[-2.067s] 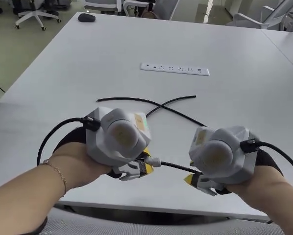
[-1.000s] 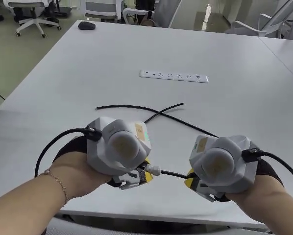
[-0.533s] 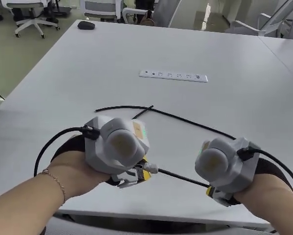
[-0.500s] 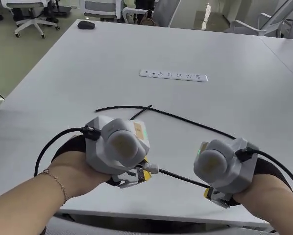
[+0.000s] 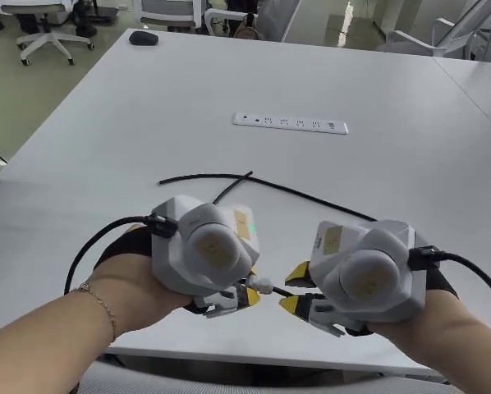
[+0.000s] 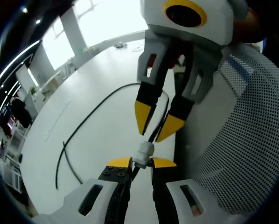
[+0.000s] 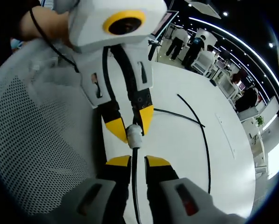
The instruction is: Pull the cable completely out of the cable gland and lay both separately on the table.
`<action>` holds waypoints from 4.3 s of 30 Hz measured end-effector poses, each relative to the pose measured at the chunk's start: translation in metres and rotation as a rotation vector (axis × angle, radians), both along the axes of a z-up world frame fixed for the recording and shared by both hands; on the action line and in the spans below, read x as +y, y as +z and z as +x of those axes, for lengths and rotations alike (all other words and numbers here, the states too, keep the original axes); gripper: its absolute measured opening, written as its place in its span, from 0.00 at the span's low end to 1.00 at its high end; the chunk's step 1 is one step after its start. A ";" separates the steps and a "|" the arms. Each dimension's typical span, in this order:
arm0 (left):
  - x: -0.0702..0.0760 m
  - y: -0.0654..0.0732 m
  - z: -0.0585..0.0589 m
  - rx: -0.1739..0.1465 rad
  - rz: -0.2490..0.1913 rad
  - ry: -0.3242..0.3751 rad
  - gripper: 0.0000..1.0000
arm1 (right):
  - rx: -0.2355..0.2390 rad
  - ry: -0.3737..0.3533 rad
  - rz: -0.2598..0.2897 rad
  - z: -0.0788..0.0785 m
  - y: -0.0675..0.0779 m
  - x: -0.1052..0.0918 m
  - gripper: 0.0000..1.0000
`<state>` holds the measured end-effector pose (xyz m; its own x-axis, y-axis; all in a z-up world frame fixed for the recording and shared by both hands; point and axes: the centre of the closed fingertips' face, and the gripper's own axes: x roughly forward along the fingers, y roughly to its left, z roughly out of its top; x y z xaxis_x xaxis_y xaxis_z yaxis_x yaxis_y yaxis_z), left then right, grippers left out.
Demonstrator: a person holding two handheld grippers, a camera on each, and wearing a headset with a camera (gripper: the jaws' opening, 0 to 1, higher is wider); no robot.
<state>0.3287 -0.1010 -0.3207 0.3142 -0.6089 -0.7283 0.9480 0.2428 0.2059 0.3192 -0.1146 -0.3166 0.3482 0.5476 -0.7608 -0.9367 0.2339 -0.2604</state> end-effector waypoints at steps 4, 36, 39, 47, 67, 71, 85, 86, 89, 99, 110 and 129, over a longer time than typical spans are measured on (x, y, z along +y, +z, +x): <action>0.000 0.003 0.003 -0.004 -0.017 0.013 0.17 | 0.007 -0.001 0.021 0.000 0.002 0.002 0.03; 0.008 0.002 0.006 -0.003 0.000 0.039 0.17 | 0.140 -0.207 -0.398 0.000 -0.054 -0.083 0.16; 0.008 0.001 0.005 -0.002 0.005 0.034 0.17 | 0.128 -0.153 -0.311 -0.002 -0.048 -0.061 0.19; 0.006 -0.001 0.003 0.001 0.009 0.021 0.17 | 0.072 -0.094 -0.055 0.004 -0.015 -0.018 0.18; 0.011 -0.001 0.007 -0.002 0.014 0.044 0.17 | 0.102 -0.188 -0.293 0.010 -0.044 -0.070 0.04; 0.010 -0.002 0.006 0.000 0.017 0.038 0.17 | 0.137 -0.211 -0.326 0.005 -0.048 -0.076 0.07; 0.000 -0.001 -0.005 0.007 0.004 -0.016 0.17 | 0.059 -0.048 -0.065 -0.001 -0.016 -0.016 0.16; 0.000 -0.002 -0.005 0.007 0.007 -0.016 0.17 | 0.057 -0.040 -0.053 -0.002 -0.014 -0.014 0.12; 0.001 0.000 -0.003 0.009 0.000 -0.006 0.17 | 0.050 -0.014 -0.059 -0.004 -0.015 -0.011 0.04; 0.006 -0.002 0.000 0.001 0.021 0.008 0.17 | 0.041 -0.063 -0.175 0.003 -0.028 -0.032 0.03; 0.006 -0.003 -0.001 0.004 0.022 0.007 0.17 | 0.117 -0.203 -0.304 0.007 -0.045 -0.070 0.04; 0.003 -0.002 -0.002 -0.002 0.018 -0.007 0.17 | 0.055 -0.060 -0.103 0.001 -0.020 -0.020 0.21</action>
<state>0.3263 -0.0979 -0.3223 0.3115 -0.5982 -0.7383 0.9492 0.2322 0.2124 0.3204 -0.1350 -0.3369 0.3344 0.4451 -0.8307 -0.9353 0.2649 -0.2346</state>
